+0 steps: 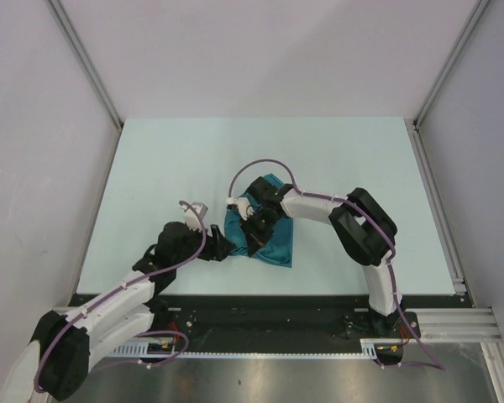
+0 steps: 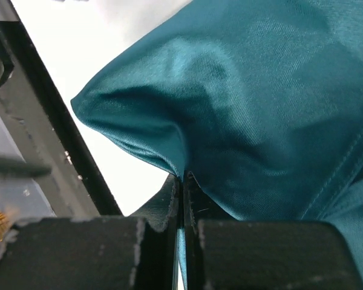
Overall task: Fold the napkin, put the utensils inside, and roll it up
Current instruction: Roll the napkin with the utensil
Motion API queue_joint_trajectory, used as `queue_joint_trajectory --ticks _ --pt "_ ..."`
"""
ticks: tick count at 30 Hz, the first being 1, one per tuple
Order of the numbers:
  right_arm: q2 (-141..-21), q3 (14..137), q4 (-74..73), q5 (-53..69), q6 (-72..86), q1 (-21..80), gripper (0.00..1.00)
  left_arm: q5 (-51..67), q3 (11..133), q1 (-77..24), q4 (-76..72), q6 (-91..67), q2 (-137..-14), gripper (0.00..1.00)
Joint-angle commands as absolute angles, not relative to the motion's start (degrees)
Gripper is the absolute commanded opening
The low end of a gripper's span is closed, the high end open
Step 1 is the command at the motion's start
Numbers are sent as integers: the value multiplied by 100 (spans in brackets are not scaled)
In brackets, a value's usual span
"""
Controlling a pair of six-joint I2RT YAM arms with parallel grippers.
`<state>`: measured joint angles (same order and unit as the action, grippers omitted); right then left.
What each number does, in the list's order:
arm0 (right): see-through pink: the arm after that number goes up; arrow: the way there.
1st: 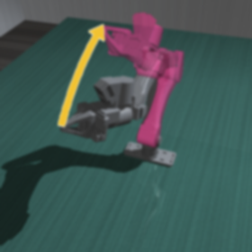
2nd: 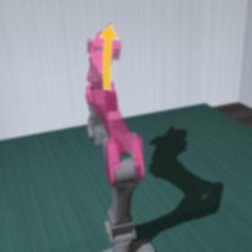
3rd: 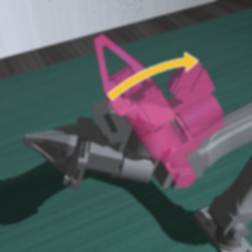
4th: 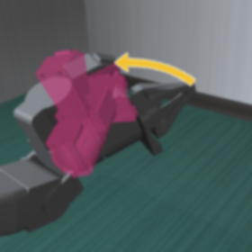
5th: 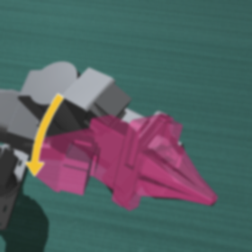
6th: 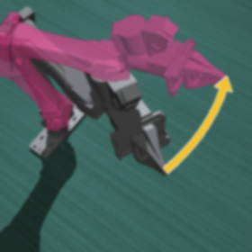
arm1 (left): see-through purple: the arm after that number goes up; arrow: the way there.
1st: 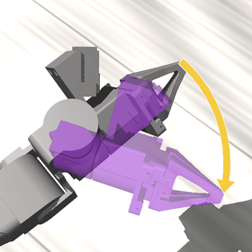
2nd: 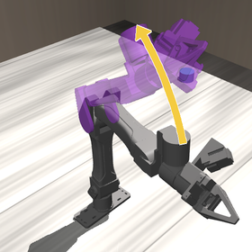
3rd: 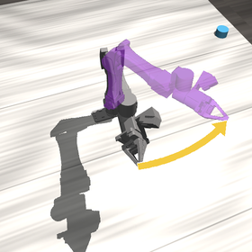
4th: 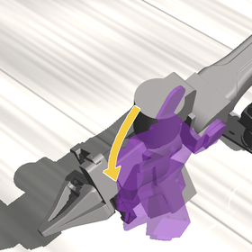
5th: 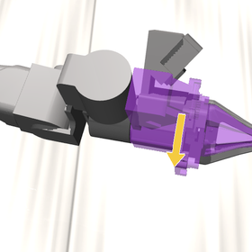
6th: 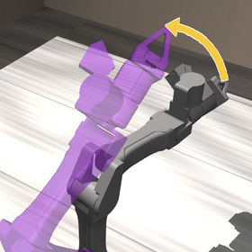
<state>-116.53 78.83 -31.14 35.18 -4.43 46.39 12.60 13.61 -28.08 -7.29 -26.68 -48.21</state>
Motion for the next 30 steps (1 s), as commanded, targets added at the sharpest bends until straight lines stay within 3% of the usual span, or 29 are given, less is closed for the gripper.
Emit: queue_joint_trajectory --ticks 1,20,30 --pt "-12084 8340 -3708 4113 -641 4535 0 1090 1309 -3180 -1186 -2154 -4781 76" --pt "-12850 8851 -4201 4799 -773 4122 0 36 1767 -4087 -1292 -1591 -5739 76" --pt "-12955 8877 -4219 4825 -747 4113 0 -351 2039 -4096 -1002 -1749 -6021 60"
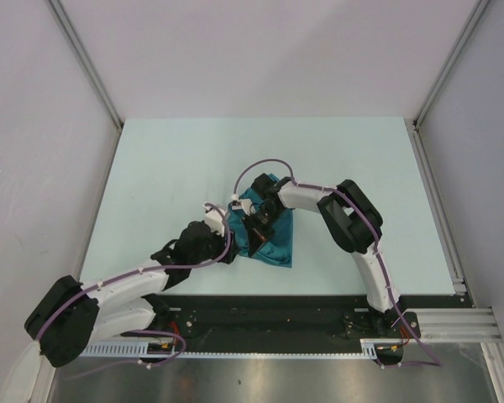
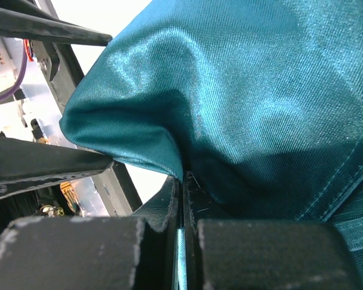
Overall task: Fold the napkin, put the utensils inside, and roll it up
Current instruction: Roll the napkin with the utensil
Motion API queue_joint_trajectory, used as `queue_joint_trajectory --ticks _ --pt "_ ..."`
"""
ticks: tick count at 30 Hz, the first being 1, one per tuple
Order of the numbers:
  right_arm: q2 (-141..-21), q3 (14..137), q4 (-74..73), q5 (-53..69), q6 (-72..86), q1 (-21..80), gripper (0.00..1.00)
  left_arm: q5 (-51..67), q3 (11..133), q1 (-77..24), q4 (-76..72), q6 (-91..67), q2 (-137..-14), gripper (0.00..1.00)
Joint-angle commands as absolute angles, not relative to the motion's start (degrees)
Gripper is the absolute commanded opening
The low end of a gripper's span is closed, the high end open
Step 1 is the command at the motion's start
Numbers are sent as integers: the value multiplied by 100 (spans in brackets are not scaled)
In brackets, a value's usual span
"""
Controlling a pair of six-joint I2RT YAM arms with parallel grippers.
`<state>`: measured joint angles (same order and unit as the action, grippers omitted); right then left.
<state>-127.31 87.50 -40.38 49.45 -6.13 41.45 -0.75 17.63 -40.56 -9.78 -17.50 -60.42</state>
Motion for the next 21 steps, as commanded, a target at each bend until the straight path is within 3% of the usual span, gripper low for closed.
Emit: queue_joint_trajectory --ticks 1,6,12,21 --pt "-12955 8894 -4227 4843 -756 4113 0 -378 2039 -4096 -1002 -1775 -6012 60" --pt "-13025 8956 -4289 4808 -721 4104 0 -80 1995 -4096 -1177 -1723 -5793 74" --pt "-13104 9079 -4429 4930 -686 4061 0 974 1837 -4104 -1793 -1573 -5940 79" --pt "-13306 9141 -4562 5010 -694 4017 0 1108 2012 -4219 -1942 -1257 -6503 81"
